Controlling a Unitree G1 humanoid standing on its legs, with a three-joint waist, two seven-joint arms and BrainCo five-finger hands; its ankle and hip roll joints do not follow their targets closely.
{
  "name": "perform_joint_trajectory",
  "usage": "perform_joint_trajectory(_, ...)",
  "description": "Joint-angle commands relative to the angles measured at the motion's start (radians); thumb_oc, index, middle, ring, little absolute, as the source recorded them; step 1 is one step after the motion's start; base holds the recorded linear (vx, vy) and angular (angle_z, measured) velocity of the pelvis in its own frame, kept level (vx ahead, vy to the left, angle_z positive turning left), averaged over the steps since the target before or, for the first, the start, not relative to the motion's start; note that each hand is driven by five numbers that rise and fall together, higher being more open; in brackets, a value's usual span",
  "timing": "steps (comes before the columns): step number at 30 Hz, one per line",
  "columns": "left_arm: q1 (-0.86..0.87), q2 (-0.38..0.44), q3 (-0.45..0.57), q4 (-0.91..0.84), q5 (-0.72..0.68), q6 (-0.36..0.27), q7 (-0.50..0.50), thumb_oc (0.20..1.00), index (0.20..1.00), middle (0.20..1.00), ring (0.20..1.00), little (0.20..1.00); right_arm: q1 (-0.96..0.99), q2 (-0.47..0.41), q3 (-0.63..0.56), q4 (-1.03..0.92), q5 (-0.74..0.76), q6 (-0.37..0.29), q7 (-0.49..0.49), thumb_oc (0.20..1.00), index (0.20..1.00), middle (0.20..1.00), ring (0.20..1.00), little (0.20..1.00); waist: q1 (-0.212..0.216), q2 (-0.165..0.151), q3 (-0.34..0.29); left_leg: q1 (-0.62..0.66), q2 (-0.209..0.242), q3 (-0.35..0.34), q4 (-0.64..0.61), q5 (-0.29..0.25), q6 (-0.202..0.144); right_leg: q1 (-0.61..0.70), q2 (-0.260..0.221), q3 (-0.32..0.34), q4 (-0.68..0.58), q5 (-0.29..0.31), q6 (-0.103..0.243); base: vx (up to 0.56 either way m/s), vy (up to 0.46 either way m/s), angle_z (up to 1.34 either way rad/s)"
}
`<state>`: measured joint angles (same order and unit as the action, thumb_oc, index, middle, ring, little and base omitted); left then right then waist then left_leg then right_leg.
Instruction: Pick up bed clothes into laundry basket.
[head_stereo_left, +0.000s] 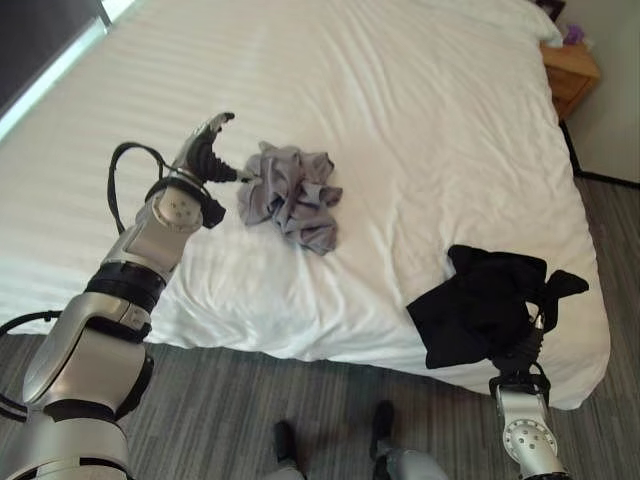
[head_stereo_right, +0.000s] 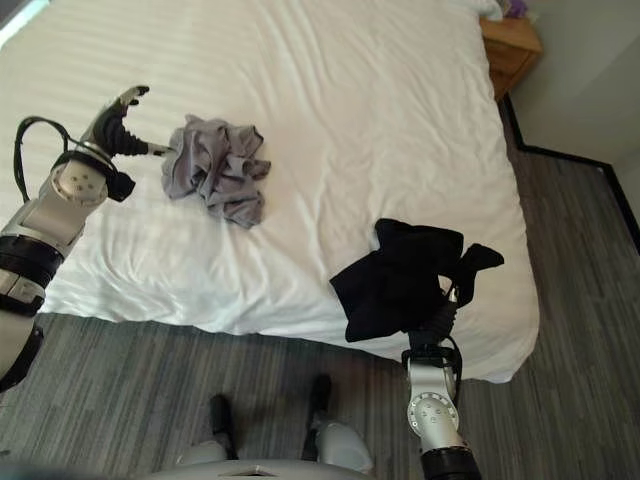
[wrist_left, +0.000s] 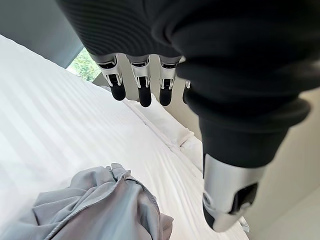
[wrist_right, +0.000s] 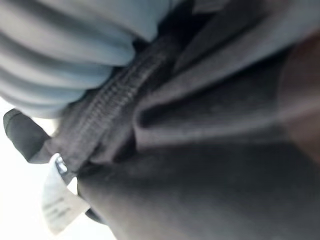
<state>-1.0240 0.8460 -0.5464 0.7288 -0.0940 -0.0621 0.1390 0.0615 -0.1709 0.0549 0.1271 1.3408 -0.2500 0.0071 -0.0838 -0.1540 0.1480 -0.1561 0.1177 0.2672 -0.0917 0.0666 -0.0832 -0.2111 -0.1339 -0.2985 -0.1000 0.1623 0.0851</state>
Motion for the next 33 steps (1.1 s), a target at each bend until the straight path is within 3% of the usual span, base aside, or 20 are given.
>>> perform_joint_trajectory(1,-0.227,0.042,-0.053,0.094,0.059,-0.033,0.050,1.000,1.000,1.000,1.000,1.000,-0.052,-0.053,-0.031,-0.118,-0.022,-0.034,0.054,0.200,0.200,0.200,0.200,0.200,-0.004,0.036,0.051,-0.001,0.054,0.014,0.004,0.029,-0.042,0.060,-0.065,-0.011,0.013,0.060,0.151,-0.02,0.038,0.00)
perform_joint_trajectory(8,-0.361,0.043,-0.138,0.169,0.093,-0.037,0.062,1.000,1.000,1.000,1.000,1.000,-0.043,-0.075,-0.002,-0.133,-0.027,-0.027,0.076,0.200,0.200,0.200,0.200,0.200,-0.031,0.019,0.085,-0.058,0.058,0.017,0.004,0.042,-0.042,0.000,-0.059,-0.005,0.013,0.090,0.157,0.00,0.010,-0.02)
perform_joint_trajectory(9,-0.374,0.047,-0.150,0.174,0.098,-0.035,0.062,1.000,1.000,1.000,1.000,1.000,-0.042,-0.081,0.001,-0.134,-0.029,-0.024,0.077,0.200,0.200,0.200,0.200,0.200,-0.031,0.023,0.084,-0.052,0.066,0.010,0.004,0.018,-0.051,0.003,-0.053,0.002,0.013,0.077,0.166,-0.04,0.023,-0.05)
perform_joint_trajectory(10,-0.376,0.047,-0.150,0.175,0.098,-0.036,0.062,1.000,1.000,1.000,1.000,1.000,-0.043,-0.080,0.000,-0.134,-0.029,-0.024,0.077,0.200,0.200,0.200,0.200,0.200,-0.032,0.017,0.089,-0.063,0.060,0.019,0.004,0.042,-0.042,-0.006,-0.059,-0.004,0.013,0.093,0.158,0.06,0.012,-0.11)
perform_joint_trajectory(12,-0.401,0.055,-0.176,0.187,0.126,-0.034,0.060,1.000,1.000,1.000,1.000,1.000,-0.037,-0.089,0.002,-0.139,-0.030,-0.024,0.083,0.200,0.200,0.200,0.200,0.200,-0.035,0.017,0.091,-0.066,0.069,0.013,0.004,0.020,-0.053,-0.012,-0.049,0.006,0.013,0.086,0.167,0.01,0.006,-0.12)
perform_joint_trajectory(18,-0.448,0.040,-0.253,0.297,0.208,-0.004,0.009,1.000,1.000,1.000,1.000,1.000,-0.029,-0.111,0.006,-0.152,-0.036,-0.021,0.093,0.200,0.200,0.200,0.200,0.200,-0.044,0.001,0.127,-0.126,0.071,0.011,0.004,0.035,-0.053,-0.068,-0.047,0.002,0.013,0.106,0.171,-0.06,0.003,-0.07)
perform_joint_trajectory(19,-0.461,0.033,-0.311,0.361,0.319,0.022,-0.046,1.000,1.000,1.000,1.000,1.000,-0.014,-0.112,0.005,-0.154,-0.038,-0.012,0.096,0.200,0.200,0.200,0.200,0.200,-0.045,0.005,0.145,-0.143,0.068,0.007,0.004,0.041,-0.051,-0.080,-0.049,-0.003,0.013,0.109,0.173,-0.05,0.002,-0.01)
perform_joint_trajectory(22,-0.469,0.011,-0.344,0.415,0.405,0.052,-0.070,1.000,1.000,1.000,1.000,1.000,0.002,-0.107,0.005,-0.151,-0.038,-0.001,0.103,0.200,0.200,0.200,0.200,0.200,-0.042,0.004,0.165,-0.157,0.068,0.004,0.004,0.045,-0.050,-0.088,-0.052,-0.009,0.013,0.114,0.174,-0.06,-0.018,0.06)
perform_joint_trajectory(24,-0.459,-0.015,-0.403,0.470,0.585,0.078,-0.149,1.000,1.000,1.000,1.000,1.000,0.016,-0.104,-0.004,-0.135,-0.027,0.012,0.106,0.200,0.200,0.200,0.200,0.200,-0.039,0.005,0.195,-0.177,0.066,0.000,0.004,0.049,-0.050,-0.104,-0.055,-0.015,0.013,0.120,0.175,-0.05,-0.021,0.04)
perform_joint_trajectory(27,-0.414,-0.014,-0.433,0.496,0.712,0.085,-0.177,1.000,1.000,1.000,1.000,1.000,0.033,-0.107,0.009,-0.132,-0.013,0.032,0.123,0.200,0.200,0.200,0.200,0.200,-0.035,0.002,0.210,-0.187,0.068,0.002,0.004,0.051,-0.050,-0.117,-0.057,-0.015,0.013,0.123,0.175,-0.02,-0.009,0.06)
perform_joint_trajectory(31,-0.320,-0.017,-0.401,0.505,0.769,0.082,-0.187,1.000,1.000,1.000,1.000,1.000,0.028,-0.124,0.030,-0.143,-0.006,0.039,0.145,0.200,0.200,0.200,0.200,0.200,-0.030,0.003,0.223,-0.192,0.071,-0.001,0.004,0.051,-0.052,-0.121,-0.060,-0.020,0.013,0.117,0.174,0.00,0.000,0.00)
perform_joint_trajectory(32,-0.300,-0.022,-0.382,0.496,0.756,0.081,-0.175,0.909,0.909,0.909,0.909,0.909,0.023,-0.127,0.032,-0.147,-0.006,0.035,0.146,0.200,0.200,0.200,0.200,0.200,-0.026,0.003,0.225,-0.192,0.071,-0.002,0.004,0.051,-0.052,-0.120,-0.061,-0.022,0.013,0.115,0.174,0.00,0.000,0.00)
perform_joint_trajectory(33,-0.297,-0.021,-0.379,0.495,0.756,0.081,-0.175,0.583,0.583,0.583,0.583,0.583,0.024,-0.129,0.032,-0.147,-0.006,0.035,0.146,0.200,0.200,0.200,0.200,0.200,-0.027,0.004,0.224,-0.192,0.071,-0.002,0.004,0.051,-0.052,-0.120,-0.061,-0.022,0.013,0.115,0.174,0.00,0.000,0.00)
